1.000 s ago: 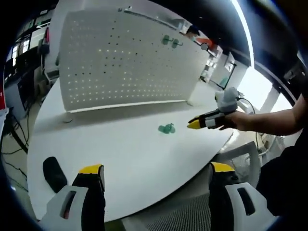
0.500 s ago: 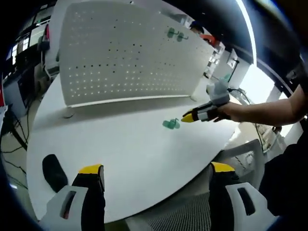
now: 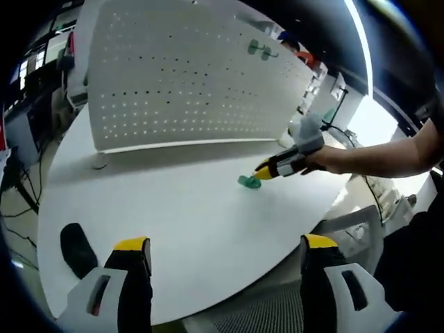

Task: Insert the hook assembly into the mounting plate slot until the hook locks in place.

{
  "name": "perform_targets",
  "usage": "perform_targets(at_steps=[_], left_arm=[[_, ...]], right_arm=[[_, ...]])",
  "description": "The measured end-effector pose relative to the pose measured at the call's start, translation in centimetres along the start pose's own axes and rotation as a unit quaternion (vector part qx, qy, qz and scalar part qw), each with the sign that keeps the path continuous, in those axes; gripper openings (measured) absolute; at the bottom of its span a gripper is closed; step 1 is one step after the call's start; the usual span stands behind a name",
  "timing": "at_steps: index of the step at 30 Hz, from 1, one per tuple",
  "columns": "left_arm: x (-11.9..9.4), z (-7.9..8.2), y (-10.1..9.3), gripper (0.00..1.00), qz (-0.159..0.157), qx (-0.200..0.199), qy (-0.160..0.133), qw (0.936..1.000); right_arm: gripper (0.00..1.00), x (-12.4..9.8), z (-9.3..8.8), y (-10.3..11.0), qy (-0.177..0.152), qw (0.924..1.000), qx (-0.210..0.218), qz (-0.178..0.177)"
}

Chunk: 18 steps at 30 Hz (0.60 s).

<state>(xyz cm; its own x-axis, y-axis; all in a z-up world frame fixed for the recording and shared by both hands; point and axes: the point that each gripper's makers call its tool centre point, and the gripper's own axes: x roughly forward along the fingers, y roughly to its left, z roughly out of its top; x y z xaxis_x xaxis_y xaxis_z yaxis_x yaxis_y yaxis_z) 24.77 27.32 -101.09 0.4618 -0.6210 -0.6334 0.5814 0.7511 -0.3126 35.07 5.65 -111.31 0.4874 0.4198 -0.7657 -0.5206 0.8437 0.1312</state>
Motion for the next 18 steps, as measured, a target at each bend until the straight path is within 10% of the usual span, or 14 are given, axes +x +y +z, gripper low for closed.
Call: perform_targets(at_steps=[18], left_arm=[[0.0,0.0,0.4,0.89,0.003,-0.006,0.000,1.0000]], right_arm=[[0.08,1.2,0.4,0.9,0.029,0.9951,-0.088,0.036]])
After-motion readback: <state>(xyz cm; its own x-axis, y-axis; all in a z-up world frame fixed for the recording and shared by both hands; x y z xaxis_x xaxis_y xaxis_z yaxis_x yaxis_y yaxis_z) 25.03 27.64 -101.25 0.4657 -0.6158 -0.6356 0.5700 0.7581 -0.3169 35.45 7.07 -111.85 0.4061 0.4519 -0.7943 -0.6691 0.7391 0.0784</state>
